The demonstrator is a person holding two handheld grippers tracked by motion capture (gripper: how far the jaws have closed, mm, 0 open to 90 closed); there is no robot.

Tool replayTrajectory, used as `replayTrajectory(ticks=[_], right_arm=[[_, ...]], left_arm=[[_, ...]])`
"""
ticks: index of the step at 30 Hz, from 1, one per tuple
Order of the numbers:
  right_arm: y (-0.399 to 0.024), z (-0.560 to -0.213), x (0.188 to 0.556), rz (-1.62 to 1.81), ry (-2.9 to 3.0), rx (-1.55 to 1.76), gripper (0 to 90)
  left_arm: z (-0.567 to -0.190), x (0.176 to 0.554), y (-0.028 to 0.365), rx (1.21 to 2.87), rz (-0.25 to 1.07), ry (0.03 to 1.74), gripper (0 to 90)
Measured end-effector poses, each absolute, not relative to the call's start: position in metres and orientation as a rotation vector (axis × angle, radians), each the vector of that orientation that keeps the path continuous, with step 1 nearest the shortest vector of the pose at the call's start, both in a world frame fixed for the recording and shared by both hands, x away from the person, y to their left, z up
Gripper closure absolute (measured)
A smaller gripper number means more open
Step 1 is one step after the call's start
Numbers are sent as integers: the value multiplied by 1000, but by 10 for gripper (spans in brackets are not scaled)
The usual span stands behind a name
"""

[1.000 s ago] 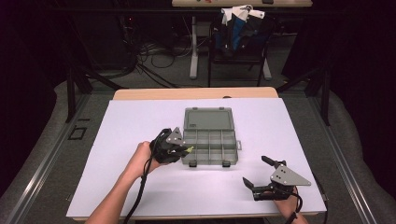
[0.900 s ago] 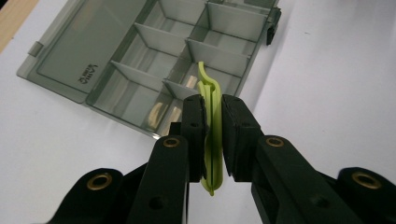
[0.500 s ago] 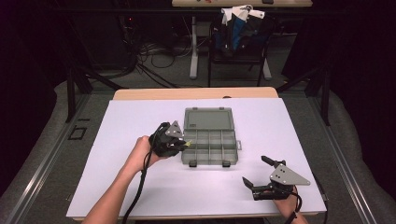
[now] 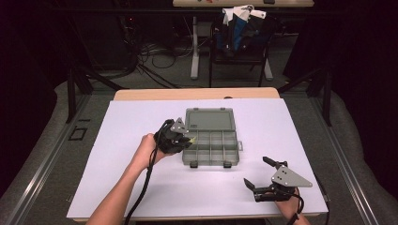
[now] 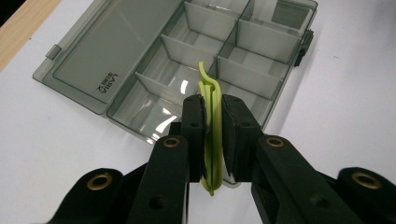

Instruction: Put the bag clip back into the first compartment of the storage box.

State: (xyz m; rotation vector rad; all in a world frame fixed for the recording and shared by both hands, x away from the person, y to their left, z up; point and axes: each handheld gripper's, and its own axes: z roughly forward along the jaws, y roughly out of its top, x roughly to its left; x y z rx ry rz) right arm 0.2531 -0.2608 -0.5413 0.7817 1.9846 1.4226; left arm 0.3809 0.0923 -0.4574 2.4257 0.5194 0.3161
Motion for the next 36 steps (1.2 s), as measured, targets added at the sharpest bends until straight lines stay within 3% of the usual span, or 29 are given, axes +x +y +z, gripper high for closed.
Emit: replayTrajectory(ticks=[36], right_arm=[[-261,-541,253,1427,1982,778,8]], left_arm=[[-474,419,76,2363,332,759,801]])
